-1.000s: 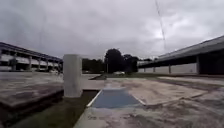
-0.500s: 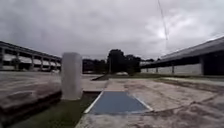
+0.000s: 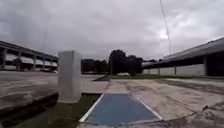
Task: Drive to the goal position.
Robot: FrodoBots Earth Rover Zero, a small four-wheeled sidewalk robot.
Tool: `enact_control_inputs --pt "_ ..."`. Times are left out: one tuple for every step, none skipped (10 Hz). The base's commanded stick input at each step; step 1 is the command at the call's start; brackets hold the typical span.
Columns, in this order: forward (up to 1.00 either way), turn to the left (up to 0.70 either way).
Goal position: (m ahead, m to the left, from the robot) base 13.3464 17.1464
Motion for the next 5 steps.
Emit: enact_control_inputs --pt "0.5 -0.05" --pt "0.5 -0.23" --pt "0.5 -0.44" --pt "0.5 0.0" --pt "0.5 0.0"
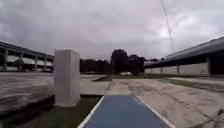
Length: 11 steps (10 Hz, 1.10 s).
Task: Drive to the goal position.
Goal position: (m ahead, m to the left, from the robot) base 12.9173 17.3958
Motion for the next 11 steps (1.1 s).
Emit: enact_control_inputs --pt "0.5 0.0" --pt "0.5 0.0" --pt "0.5 0.0" --pt "0.5 0.0" --pt "0.5 0.0" --pt "0.5 0.0" --pt "0.5 0.0" --pt "0.5 0.0" --pt "0.5 0.0" --pt "0.5 0.0" --pt "0.5 0.0"
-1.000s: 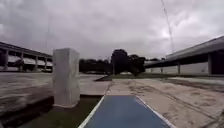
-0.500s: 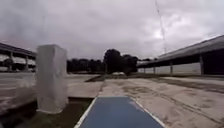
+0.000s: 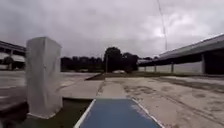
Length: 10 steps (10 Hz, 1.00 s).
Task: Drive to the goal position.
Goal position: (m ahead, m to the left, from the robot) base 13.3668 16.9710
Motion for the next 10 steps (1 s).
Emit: enact_control_inputs --pt "0.5 0.0" --pt "0.5 0.0" --pt "0.5 0.0" --pt "0.5 0.0" --pt "0.5 0.0" --pt "0.5 0.0" --pt "0.5 0.0" --pt "0.5 0.0" --pt "0.5 0.0" --pt "0.5 0.0"
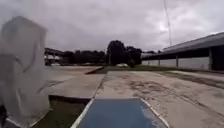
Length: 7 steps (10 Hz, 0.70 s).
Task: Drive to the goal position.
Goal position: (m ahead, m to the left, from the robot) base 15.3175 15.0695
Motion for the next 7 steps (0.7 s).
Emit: enact_control_inputs --pt "0.5 0.0" --pt "0.5 0.0" --pt "0.5 0.0" --pt "0.5 0.0" --pt "0.5 0.0" --pt "0.5 0.0" --pt "0.5 0.0"
